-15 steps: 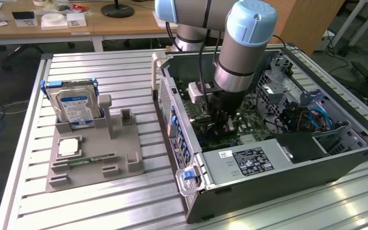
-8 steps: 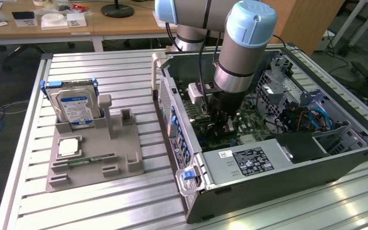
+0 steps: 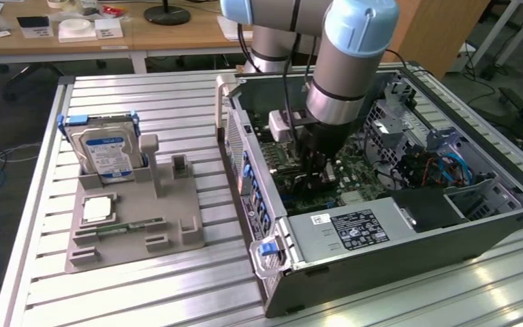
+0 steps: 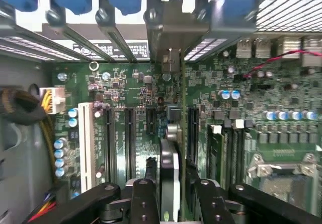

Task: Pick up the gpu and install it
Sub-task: 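Insert the gpu into the slot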

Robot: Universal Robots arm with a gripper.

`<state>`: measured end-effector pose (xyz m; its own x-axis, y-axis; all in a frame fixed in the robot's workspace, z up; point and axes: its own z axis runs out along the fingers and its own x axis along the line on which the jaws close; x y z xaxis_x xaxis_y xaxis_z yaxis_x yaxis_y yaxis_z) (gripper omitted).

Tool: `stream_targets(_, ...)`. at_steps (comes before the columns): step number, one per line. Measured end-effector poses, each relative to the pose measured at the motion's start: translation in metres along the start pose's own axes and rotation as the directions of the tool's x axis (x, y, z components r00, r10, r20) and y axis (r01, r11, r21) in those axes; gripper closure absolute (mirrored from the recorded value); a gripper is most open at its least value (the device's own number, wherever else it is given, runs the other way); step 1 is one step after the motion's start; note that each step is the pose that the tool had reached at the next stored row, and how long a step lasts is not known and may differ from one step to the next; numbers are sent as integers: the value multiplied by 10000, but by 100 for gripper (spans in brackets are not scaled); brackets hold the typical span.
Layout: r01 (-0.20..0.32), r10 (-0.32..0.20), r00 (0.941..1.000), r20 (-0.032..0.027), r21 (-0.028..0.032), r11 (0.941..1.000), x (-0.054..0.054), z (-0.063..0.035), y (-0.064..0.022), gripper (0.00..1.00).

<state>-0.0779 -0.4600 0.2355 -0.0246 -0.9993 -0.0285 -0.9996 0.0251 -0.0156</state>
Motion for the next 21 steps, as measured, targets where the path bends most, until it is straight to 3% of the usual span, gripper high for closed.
stream_targets(8,0,0,10000,0,18,10000,-11,-352,-5,65)
stream_targets(11,0,0,10000,-1,21,10000,-12,-355,-5,67)
stream_targets(15,1,-1,10000,-3,21,10000,-11,-355,-5,85)
stream_targets(17,0,0,10000,-3,21,10000,-12,-355,-5,90)
stream_targets(21,0,0,10000,-3,21,10000,-11,-355,-5,89)
